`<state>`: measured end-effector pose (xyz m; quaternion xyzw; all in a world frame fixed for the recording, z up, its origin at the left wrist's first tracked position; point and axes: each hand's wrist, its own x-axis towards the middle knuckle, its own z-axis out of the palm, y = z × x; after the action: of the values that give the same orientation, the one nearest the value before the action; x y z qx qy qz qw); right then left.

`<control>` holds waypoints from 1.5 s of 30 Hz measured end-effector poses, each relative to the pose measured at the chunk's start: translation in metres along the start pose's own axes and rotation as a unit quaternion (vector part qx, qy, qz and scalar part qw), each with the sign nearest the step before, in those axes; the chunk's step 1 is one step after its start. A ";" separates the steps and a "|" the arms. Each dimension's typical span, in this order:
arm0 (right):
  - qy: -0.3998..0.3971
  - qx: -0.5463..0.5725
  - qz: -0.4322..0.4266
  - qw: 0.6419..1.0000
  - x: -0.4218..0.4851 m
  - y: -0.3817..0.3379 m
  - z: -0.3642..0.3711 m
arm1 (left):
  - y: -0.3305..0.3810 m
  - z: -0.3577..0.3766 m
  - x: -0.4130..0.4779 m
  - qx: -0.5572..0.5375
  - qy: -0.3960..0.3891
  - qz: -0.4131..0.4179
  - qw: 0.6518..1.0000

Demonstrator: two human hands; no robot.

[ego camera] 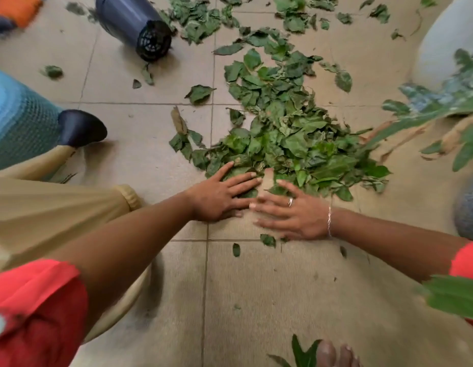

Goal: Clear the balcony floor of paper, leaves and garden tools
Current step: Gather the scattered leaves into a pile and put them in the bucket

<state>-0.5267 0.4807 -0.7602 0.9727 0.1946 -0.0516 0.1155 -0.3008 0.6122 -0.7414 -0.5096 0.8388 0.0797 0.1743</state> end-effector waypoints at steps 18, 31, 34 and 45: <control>0.153 0.154 0.068 0.974 0.062 -0.009 -0.042 | -0.027 -0.035 0.021 -0.265 0.258 -0.444 0.816; 0.024 0.118 0.177 0.977 0.020 0.026 -0.035 | -0.006 -0.015 0.009 -0.366 0.157 -0.569 0.720; -0.049 0.290 0.149 0.944 0.004 -0.016 -0.052 | 0.014 -0.015 0.020 -0.356 0.170 -0.562 0.727; -0.071 0.371 0.547 0.747 -0.105 -0.008 -0.085 | 0.028 -0.045 0.063 -0.416 0.103 -0.599 0.677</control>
<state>-0.6222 0.4703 -0.6642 0.8722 -0.4142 -0.1161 -0.2328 -0.3614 0.5594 -0.7247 -0.9279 0.2471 0.2454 -0.1329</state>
